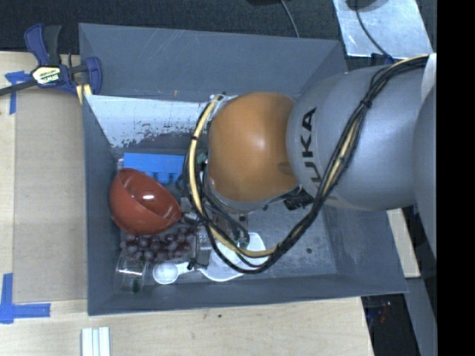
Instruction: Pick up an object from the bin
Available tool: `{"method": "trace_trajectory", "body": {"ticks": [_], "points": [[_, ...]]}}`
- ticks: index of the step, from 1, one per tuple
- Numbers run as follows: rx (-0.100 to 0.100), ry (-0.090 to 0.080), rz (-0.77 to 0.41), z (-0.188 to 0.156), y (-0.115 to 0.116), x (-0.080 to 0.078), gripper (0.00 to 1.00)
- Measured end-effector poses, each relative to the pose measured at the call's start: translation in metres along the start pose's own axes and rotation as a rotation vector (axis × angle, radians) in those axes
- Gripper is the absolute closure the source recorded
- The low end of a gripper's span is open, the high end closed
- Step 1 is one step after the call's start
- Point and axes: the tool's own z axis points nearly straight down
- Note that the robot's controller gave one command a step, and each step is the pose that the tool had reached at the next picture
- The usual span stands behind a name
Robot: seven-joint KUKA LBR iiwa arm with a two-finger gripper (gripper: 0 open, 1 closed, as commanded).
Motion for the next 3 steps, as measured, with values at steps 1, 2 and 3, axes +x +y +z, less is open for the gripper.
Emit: {"method": "trace_trajectory", "body": {"ticks": [1,2,3], "points": [[-0.002,-0.008,0.004,-0.004,-0.001,-0.002,0.00],[-0.003,-0.014,-0.206,0.109,-0.019,-0.025,0.00],[-0.006,-0.024,-0.211,0.126,-0.016,-0.029,0.00]]}}
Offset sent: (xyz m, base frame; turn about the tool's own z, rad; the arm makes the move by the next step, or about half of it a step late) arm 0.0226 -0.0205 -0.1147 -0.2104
